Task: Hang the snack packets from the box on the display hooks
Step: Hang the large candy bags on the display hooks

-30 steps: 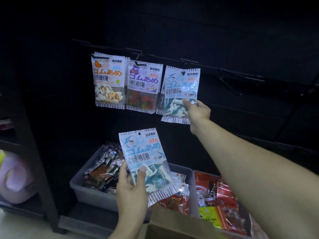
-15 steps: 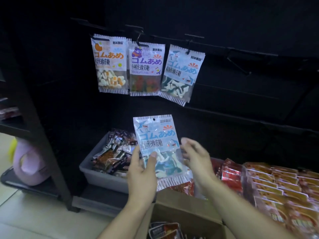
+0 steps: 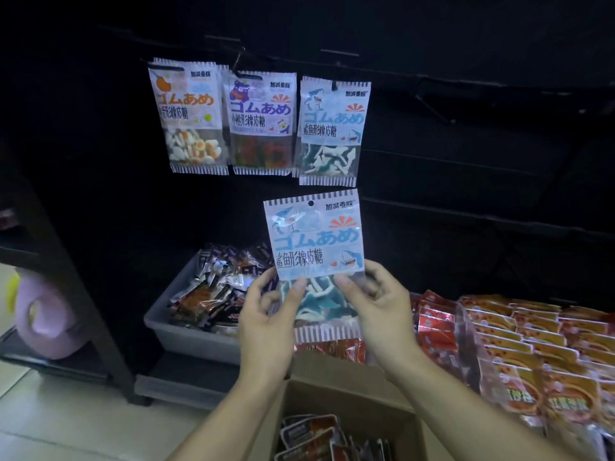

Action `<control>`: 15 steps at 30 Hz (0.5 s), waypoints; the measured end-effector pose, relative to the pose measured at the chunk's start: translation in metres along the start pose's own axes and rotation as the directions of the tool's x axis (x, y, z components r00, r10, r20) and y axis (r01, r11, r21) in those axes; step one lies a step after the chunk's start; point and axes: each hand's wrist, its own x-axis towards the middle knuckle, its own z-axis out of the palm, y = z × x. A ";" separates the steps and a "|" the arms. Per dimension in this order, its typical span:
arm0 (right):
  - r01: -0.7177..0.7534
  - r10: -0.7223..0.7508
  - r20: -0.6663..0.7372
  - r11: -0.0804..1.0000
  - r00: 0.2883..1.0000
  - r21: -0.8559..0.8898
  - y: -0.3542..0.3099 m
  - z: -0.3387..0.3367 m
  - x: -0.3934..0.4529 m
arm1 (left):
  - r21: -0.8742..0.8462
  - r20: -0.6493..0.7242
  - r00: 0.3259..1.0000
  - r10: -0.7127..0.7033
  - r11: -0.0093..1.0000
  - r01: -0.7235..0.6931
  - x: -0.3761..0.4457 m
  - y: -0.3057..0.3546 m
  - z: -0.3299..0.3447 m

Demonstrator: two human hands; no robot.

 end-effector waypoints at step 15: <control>0.299 -0.280 -0.178 0.950 0.943 0.091 -0.093 0.049 0.076 | -0.140 0.239 0.909 0.342 0.938 -0.316 0.056 0.070 0.021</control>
